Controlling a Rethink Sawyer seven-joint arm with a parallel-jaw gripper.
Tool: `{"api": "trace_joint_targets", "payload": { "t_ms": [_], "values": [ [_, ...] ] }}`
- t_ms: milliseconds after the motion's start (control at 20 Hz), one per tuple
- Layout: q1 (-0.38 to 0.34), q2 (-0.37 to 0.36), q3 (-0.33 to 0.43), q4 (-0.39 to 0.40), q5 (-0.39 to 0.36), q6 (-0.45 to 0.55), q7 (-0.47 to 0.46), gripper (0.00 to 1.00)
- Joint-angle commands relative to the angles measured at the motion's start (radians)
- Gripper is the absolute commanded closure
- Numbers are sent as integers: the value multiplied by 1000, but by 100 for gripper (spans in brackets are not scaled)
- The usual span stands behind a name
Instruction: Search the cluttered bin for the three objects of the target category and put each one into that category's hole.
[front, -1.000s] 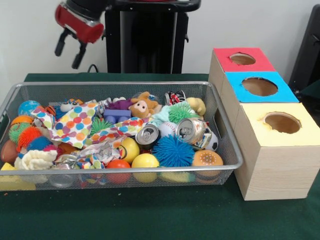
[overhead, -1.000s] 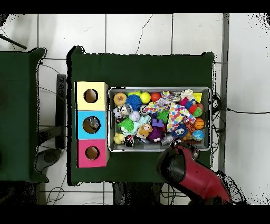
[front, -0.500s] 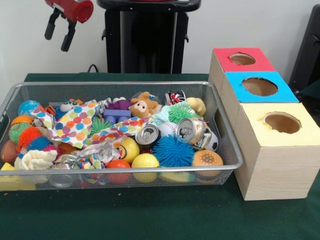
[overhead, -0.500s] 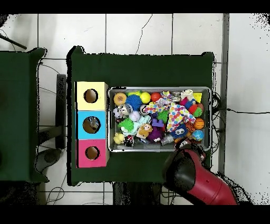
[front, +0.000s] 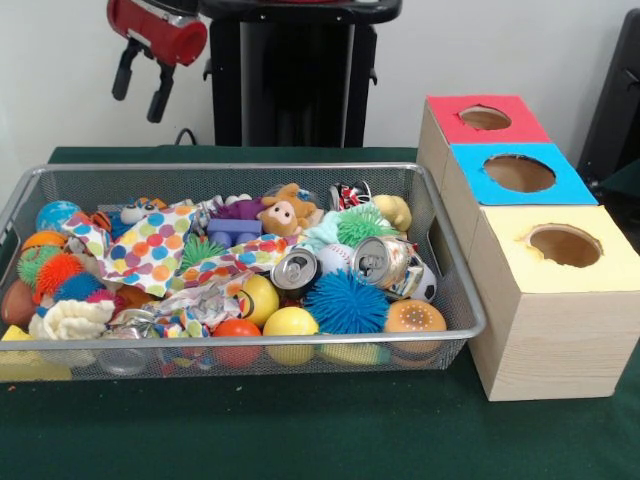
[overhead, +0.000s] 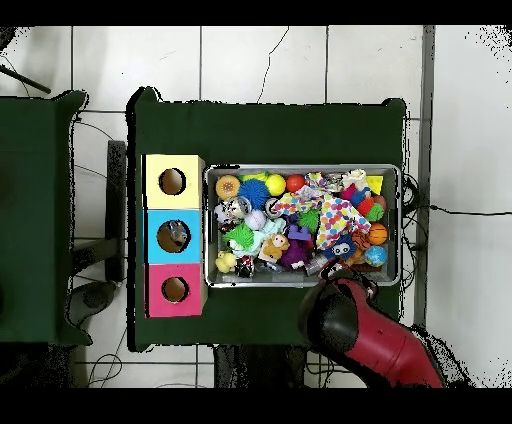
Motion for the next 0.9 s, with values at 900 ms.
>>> {"api": "trace_joint_targets", "payload": {
  "t_ms": [900],
  "values": [
    [-25, 45, 34, 42, -5, -10, 152, 0]
  ]
}}
